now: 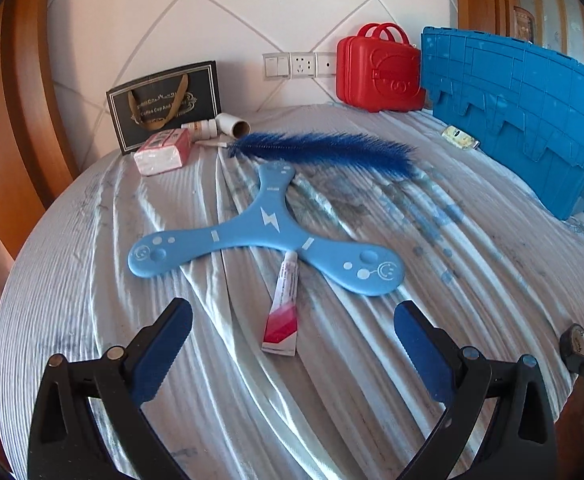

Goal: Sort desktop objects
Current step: 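Move both tools back toward the tape roll and ointment tube, then grasp the black tape roll with the right gripper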

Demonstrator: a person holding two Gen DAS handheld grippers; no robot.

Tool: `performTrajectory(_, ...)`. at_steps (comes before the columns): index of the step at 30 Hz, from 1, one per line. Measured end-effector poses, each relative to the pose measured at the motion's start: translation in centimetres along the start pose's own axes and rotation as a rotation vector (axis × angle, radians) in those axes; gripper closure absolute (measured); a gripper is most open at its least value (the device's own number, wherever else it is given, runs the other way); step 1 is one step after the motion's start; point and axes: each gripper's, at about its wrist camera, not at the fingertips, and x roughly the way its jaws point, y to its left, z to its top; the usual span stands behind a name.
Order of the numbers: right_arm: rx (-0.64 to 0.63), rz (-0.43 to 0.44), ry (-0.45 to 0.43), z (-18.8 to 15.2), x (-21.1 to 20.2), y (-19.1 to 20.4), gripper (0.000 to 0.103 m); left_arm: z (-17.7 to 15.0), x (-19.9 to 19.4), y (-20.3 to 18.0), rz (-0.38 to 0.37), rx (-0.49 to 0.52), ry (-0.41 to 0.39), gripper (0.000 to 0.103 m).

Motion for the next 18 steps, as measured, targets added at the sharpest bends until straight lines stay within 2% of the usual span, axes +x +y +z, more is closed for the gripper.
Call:
performTrajectory(5,-0.004,-0.013,-0.021,-0.2,1.0,0.0,0.037,-0.3,1.6,0.0,0.001,-0.007,0.032,0.001)
performTrajectory(8,-0.013,-0.021,-0.037,-0.1,0.9,-0.1,0.047,-0.2,1.7,-0.4,-0.008,0.003,0.027,0.001)
performTrajectory(18,-0.020,-0.046,-0.079,0.5,-0.3,0.8,0.048,-0.5,3.4,0.3,-0.025,-0.026,0.061,0.001)
